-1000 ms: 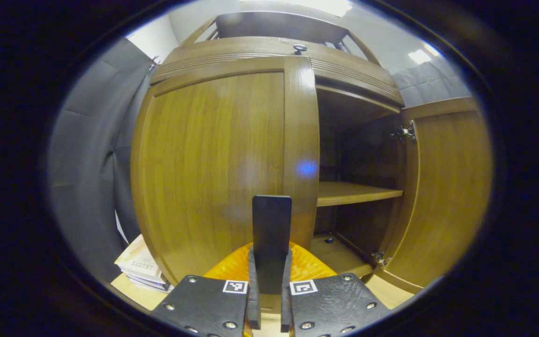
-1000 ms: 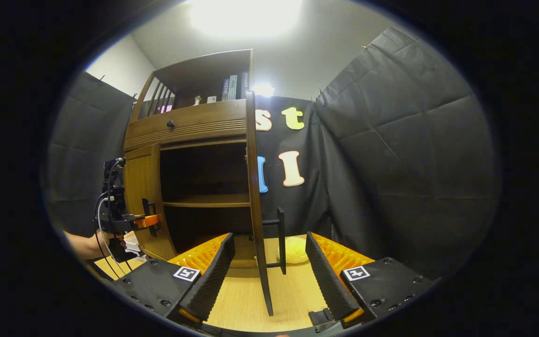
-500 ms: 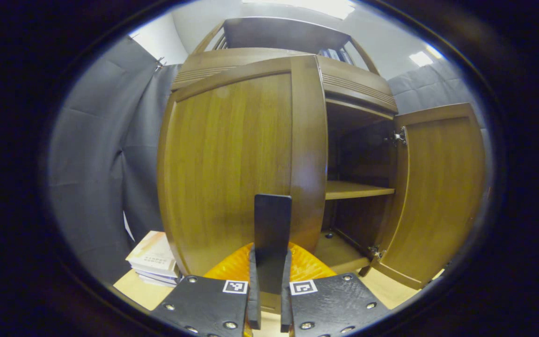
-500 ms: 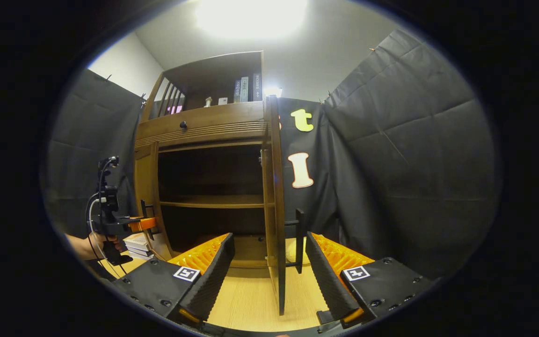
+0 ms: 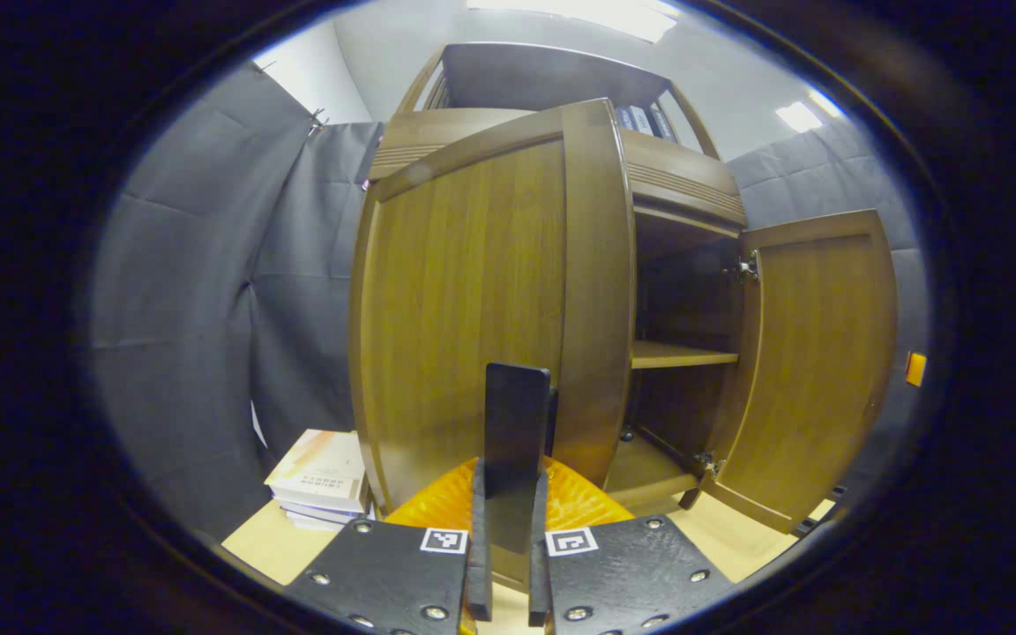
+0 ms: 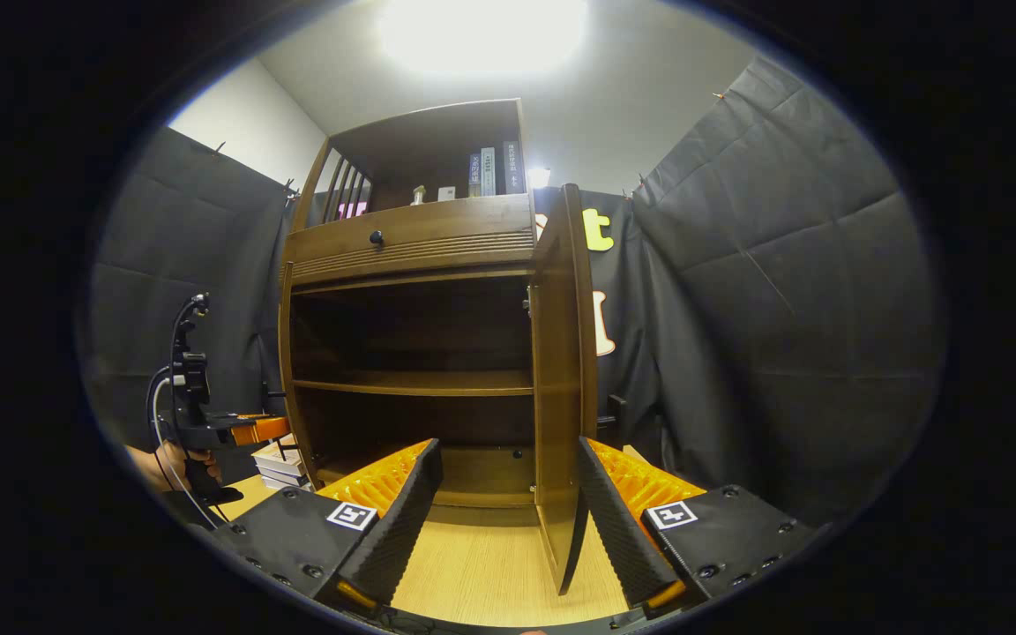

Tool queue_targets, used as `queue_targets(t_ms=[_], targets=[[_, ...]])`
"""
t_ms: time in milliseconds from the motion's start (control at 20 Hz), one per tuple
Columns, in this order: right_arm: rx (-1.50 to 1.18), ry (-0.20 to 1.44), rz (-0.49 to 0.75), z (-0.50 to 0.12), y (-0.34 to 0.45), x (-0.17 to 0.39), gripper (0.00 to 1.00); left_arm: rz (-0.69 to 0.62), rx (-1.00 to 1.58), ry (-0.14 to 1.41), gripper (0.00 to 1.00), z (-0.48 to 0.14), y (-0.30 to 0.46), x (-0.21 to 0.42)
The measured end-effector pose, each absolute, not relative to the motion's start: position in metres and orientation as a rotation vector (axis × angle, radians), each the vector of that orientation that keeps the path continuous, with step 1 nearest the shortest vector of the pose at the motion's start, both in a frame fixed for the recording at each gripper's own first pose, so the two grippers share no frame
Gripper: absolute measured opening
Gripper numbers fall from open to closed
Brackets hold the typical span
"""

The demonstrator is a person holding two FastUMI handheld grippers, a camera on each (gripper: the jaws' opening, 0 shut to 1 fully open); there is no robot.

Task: Open the right door of the double-door shoe cabinet with the right hand, and open the left door with the left hand.

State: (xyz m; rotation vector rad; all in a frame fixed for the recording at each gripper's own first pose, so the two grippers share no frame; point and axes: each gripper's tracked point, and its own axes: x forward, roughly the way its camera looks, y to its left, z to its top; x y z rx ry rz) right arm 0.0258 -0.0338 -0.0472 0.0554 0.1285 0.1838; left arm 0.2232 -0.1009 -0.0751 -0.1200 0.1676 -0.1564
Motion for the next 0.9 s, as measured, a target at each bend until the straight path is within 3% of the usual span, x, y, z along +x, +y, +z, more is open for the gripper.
queue_targets(t_ms=[750,900], targets=[[0.072,0.114,0.259,-0.046,0.007,0.028,0.95,-0.068,-0.095,0.157,0.16,-0.073,-0.034,0.185],[0.069,0.118,0.280,-0.048,0.017,0.028,0.92,-0.045,-0.083,0.151,0.16,-0.071,-0.019,0.177]])
